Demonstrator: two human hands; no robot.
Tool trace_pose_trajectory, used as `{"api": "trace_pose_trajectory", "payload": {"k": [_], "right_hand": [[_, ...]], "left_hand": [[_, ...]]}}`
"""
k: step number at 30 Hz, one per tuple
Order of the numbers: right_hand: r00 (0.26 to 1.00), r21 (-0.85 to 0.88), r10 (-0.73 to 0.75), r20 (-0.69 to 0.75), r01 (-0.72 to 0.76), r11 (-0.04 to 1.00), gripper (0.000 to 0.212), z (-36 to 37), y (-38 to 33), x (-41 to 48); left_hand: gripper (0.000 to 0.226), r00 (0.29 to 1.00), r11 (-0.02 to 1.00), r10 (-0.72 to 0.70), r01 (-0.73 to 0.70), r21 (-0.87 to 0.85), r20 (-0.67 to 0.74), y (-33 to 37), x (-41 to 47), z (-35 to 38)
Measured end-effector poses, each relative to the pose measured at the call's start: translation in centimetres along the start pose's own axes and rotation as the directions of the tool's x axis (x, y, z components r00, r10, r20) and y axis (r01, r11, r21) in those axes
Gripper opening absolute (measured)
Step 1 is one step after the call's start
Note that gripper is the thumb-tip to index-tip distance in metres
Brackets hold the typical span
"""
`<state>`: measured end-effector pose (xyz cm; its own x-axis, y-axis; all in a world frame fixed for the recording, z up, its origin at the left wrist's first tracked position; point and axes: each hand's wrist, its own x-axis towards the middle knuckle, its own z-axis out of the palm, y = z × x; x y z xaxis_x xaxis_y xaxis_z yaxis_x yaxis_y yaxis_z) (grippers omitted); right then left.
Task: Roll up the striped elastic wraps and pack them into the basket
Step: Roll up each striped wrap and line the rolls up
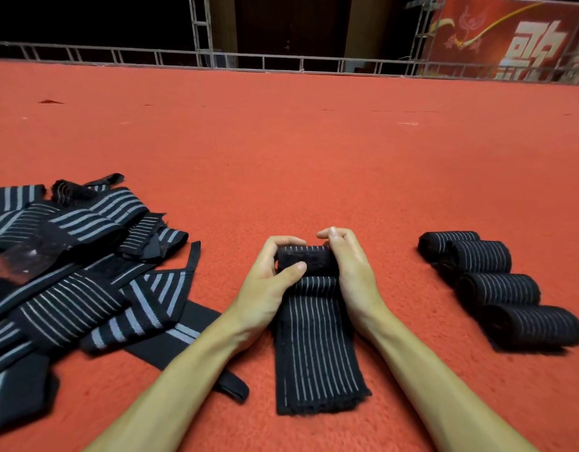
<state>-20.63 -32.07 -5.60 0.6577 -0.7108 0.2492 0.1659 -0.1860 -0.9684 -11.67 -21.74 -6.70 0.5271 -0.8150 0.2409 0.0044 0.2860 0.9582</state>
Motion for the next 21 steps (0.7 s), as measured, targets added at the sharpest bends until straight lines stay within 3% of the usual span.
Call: {"api": "trace_pose_trajectory", "payload": {"k": [5,9,15,21], "right_hand": [[0.999,-0.125,0.041,0.023,-0.037,0.991,0.032,-0.08,0.21,0.04],[0.996,-0.212,0.023,0.086,-0.005,0.977,0.026,-0.08,0.32,0.0],[0.989,-0.016,0.053,0.141,-0.052,0.999,0.011,0.04,0.09,-0.23],[0.99,0.107,0.031,0.135,-0.046,0.993,0.033,-0.42,0.06,-0.2]], "left_hand": [[0.027,0.999,0.999,0.039,-0.039,0.002,-0.018,0.16,0.04,-0.21],[0.031,0.999,1.0,0.011,-0.011,0.006,-0.038,0.27,0.06,-0.29],[0.034,0.994,0.993,-0.109,0.108,-0.044,-0.03,0.32,-0.01,-0.02],[0.042,0.986,0.988,-0.155,0.155,-0.006,-0.067,0.29,0.03,0.4]]}}
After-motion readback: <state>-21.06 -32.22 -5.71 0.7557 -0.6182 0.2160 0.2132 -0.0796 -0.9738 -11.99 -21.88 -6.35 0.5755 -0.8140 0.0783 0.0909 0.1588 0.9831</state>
